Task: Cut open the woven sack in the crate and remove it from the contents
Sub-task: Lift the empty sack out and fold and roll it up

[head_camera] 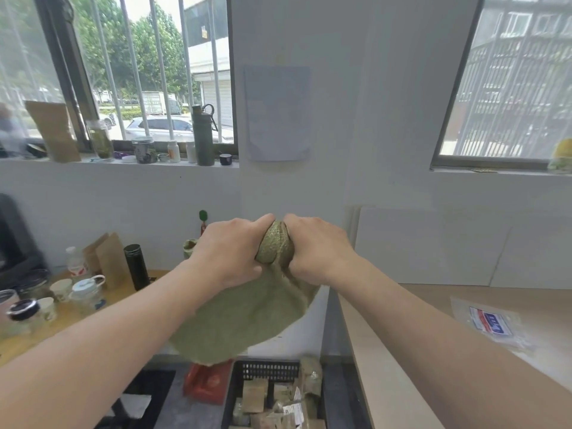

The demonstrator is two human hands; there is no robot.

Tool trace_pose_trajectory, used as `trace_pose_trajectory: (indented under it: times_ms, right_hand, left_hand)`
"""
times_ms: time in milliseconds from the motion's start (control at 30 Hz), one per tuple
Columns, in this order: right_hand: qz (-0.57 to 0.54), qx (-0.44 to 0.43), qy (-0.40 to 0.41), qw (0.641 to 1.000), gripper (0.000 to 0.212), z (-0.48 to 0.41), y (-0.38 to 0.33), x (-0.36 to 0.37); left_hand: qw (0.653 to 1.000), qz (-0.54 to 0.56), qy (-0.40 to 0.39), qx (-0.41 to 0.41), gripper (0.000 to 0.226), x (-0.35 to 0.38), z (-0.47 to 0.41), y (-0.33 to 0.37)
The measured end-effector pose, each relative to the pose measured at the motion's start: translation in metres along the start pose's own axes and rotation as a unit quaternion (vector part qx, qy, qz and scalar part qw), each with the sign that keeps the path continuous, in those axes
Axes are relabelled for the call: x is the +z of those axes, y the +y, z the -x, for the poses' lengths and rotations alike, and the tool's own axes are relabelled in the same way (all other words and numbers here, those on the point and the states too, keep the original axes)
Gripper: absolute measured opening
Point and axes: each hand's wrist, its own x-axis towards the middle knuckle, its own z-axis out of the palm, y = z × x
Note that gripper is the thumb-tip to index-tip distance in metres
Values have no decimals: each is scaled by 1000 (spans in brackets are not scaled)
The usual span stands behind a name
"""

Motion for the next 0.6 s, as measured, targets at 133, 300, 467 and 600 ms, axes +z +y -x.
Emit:
trace_pose_trajectory:
  times_ms: [133,300,467,600]
  right_hand:
    - [-41,-28,-2,999,60,2,3,-5]
    - [105,-52,13,993,94,-3,8,-5]
    - [136,-54,106,983,53,-9,15,7]
    - [75,-11,75,994,16,-8,10,9]
  left_hand:
    - [998,54,-10,-25,38,-4,-4,-3]
    - [981,158,-57,-97,37,-11,-11,1]
    - [942,278,-169,-85,15,-17,-23,4]
    - [922,305,-225,-84,29,-18,-23,1]
